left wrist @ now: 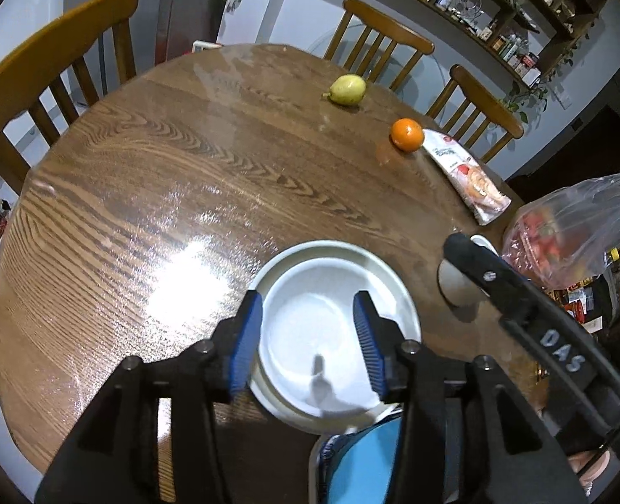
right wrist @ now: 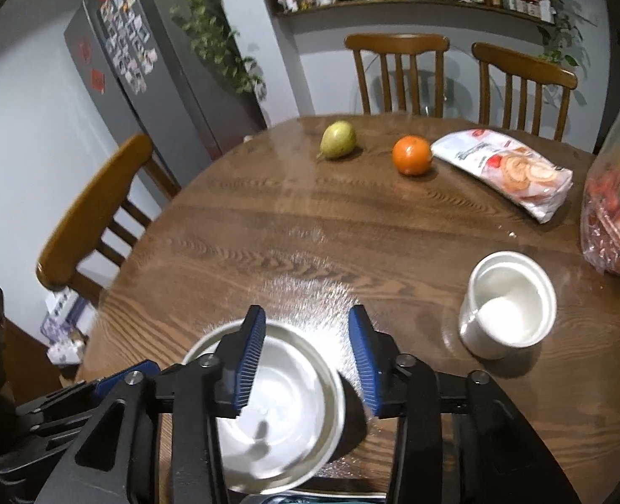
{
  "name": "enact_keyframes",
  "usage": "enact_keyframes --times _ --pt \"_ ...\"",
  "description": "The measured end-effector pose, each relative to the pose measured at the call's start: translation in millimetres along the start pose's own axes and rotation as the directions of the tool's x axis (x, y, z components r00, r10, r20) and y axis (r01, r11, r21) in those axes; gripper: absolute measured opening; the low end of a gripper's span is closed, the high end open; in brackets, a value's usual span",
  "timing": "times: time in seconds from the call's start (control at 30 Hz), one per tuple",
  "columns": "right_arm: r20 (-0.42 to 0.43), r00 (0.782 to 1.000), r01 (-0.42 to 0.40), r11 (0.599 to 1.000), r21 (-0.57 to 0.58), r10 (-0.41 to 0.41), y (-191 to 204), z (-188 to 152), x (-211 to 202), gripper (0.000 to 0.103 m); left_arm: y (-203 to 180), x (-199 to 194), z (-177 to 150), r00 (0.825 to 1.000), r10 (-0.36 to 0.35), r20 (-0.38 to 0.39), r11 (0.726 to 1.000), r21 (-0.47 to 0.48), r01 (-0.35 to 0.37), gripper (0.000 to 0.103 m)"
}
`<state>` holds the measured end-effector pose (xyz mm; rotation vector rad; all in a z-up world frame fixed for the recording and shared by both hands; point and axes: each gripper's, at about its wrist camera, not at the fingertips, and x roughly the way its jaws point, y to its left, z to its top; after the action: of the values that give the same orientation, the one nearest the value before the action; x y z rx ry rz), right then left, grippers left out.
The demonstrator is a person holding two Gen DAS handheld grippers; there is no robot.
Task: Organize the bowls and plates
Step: 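Lower the medium bowl into the large bowl and open both grippers, then move both grippers to the small white ramekin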
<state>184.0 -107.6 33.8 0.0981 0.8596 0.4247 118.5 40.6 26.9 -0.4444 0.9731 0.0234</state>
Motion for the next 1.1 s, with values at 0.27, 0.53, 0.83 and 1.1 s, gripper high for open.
enact_keyframes --times 0.27,0.53,0.83,1.1 --pt "0.116 0.993 -0.034 0.996 0.086 0.024 -32.5 10.2 -39.9 0.070 -38.2 0.4 1.6 0.999 -0.021 0.028 0.998 0.067 0.019 0.051" --pt "0.140 0.988 0.041 0.981 0.189 -0.069 -75.1 17.7 -51.4 0.070 -85.3 22.6 6.7 0.999 -0.047 0.001 0.993 0.109 0.046 0.053" --pt "0.148 0.980 0.080 0.948 0.308 -0.130 -123.8 18.4 -53.9 0.070 -136.2 53.0 19.2 1.000 -0.023 -0.004 0.985 0.172 0.023 0.055" --pt "0.124 0.981 0.093 0.922 0.377 -0.150 -156.8 15.8 -38.5 0.070 -148.6 77.5 26.1 1.000 -0.022 -0.023 0.985 0.169 0.025 0.055"
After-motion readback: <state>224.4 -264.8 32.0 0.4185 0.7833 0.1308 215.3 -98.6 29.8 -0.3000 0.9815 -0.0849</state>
